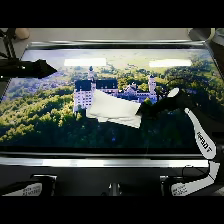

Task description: Fold the shirts.

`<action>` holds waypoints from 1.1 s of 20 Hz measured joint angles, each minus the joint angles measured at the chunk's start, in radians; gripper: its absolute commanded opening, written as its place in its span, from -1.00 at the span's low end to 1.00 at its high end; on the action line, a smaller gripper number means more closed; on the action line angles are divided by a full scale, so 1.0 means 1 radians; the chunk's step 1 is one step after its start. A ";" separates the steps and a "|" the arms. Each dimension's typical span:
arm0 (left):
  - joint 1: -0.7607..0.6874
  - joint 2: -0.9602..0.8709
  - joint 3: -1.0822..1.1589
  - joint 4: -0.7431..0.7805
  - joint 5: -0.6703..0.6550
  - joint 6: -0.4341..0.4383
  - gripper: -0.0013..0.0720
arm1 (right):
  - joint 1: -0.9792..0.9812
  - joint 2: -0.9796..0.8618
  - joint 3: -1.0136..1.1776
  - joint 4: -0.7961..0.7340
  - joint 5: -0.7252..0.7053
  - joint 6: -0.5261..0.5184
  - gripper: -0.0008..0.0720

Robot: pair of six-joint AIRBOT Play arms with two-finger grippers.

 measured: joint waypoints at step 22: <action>-0.047 0.005 -0.007 0.001 0.002 0.000 -0.89 | -0.922 0.132 0.178 -0.344 0.354 0.109 -0.92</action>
